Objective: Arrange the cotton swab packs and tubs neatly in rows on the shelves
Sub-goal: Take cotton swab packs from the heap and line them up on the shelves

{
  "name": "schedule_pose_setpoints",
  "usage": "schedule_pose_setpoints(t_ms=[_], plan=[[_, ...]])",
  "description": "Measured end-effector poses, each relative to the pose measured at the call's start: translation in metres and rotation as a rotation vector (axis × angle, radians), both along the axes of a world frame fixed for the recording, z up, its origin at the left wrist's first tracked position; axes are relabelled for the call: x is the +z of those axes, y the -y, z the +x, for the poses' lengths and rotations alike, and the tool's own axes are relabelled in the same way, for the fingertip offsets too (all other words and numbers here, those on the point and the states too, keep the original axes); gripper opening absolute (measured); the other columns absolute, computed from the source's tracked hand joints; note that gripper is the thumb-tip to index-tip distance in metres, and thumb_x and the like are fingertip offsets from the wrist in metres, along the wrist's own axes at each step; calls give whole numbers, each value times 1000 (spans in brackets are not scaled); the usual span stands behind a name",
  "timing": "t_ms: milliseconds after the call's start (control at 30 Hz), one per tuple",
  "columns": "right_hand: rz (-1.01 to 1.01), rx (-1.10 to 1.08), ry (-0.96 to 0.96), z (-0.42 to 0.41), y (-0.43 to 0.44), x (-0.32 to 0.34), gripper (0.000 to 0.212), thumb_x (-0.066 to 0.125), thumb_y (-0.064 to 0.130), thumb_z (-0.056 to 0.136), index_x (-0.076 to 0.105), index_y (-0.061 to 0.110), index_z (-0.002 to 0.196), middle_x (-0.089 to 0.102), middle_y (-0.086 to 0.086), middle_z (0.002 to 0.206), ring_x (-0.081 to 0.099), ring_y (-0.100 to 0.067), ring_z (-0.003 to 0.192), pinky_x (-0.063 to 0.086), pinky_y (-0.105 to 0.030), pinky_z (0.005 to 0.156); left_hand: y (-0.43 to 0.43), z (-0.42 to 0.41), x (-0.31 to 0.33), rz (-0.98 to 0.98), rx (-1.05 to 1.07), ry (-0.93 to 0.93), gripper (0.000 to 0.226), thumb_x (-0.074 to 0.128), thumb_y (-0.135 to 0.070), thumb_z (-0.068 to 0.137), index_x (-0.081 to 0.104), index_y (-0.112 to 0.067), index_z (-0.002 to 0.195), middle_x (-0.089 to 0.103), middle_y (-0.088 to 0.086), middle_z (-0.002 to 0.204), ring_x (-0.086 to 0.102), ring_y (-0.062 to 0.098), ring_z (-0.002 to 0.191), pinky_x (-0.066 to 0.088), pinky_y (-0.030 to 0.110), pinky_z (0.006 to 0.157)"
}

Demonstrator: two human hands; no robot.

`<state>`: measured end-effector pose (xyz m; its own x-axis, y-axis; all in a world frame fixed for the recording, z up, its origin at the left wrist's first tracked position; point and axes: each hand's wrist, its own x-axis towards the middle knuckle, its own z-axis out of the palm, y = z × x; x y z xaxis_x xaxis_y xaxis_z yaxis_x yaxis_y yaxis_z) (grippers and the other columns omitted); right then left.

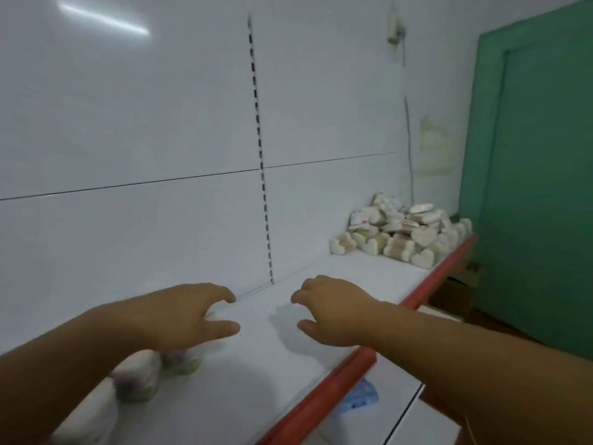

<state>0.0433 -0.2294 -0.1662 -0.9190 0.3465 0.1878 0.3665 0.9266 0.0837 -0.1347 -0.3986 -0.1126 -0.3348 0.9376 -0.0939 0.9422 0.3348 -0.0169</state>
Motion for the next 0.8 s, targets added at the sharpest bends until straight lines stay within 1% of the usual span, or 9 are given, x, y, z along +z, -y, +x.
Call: schedule_pose_setpoints(t_ms=[33, 100, 167, 233, 367, 500, 600, 700, 800], plan=[[45, -73, 72, 26, -28, 6, 50, 46, 40, 96, 41, 17, 140, 43, -8, 138, 39, -27, 127, 39, -41, 102, -28, 18, 2, -30, -24, -13, 108, 19, -100, 52, 34, -40, 141, 36, -19, 147, 39, 6, 133, 29, 27, 112], [64, -192, 162, 78, -73, 16, 55, 47, 40, 96, 33, 19, 145, 30, -11, 149, 28, -28, 137, 34, -44, 109, -82, 50, 4, -63, -60, -23, 76, 37, -77, 83, 31, -34, 145, 33, -11, 153, 37, 10, 136, 28, 28, 113], [30, -280, 169, 130, -109, 19, 60, 46, 40, 97, 25, 22, 149, 14, -10, 158, 14, -28, 145, 27, -45, 114, -135, 81, 5, -73, -91, -21, 65, 42, -64, 91, 29, -33, 147, 32, -8, 154, 36, 12, 137, 28, 29, 113], [18, -339, 126, 175, -145, 17, 61, 46, 40, 97, 21, 25, 151, 4, -7, 161, 6, -26, 148, 21, -45, 118, -185, 110, 4, -64, -129, -1, 65, 43, -63, 92, 28, -33, 147, 29, -8, 155, 35, 13, 137, 28, 31, 113], [-22, -427, 53, 238, -205, 2, 67, 51, 44, 93, 18, 34, 151, 4, 0, 162, 9, -23, 148, 22, -45, 118, -266, 159, -6, 13, -245, 54, 64, 46, -59, 93, 30, -30, 147, 30, -6, 155, 37, 13, 136, 30, 29, 111], [-77, -439, 39, 264, -252, -4, 68, 51, 42, 95, 14, 33, 152, -1, 6, 161, 4, -20, 148, 21, -36, 118, -331, 179, -28, -24, -298, 108, 60, 49, -54, 93, 33, -30, 146, 31, -6, 155, 35, 14, 137, 31, 31, 111], [-85, -413, -1, 263, -290, -10, 64, 50, 41, 95, 18, 33, 150, 4, 10, 160, 9, -16, 146, 20, -32, 117, -374, 177, -39, 8, -311, 141, 56, 51, -52, 93, 38, -32, 143, 38, -6, 150, 40, 15, 133, 34, 33, 109], [-67, -383, -55, 247, -332, -14, 57, 49, 41, 95, 26, 35, 147, 12, 8, 159, 16, -15, 145, 22, -32, 118, -421, 158, -43, 105, -306, 154, 46, 54, -48, 92, 48, -33, 135, 51, -9, 138, 49, 9, 118, 40, 28, 100], [-11, -344, -69, 226, -378, -8, 51, 45, 43, 96, 31, 34, 145, 19, 7, 157, 22, -13, 142, 24, -30, 116, -471, 129, -45, 277, -260, 202, 28, 60, -41, 88, 58, -38, 116, 61, -11, 120, 54, 5, 98, 44, 24, 83]])
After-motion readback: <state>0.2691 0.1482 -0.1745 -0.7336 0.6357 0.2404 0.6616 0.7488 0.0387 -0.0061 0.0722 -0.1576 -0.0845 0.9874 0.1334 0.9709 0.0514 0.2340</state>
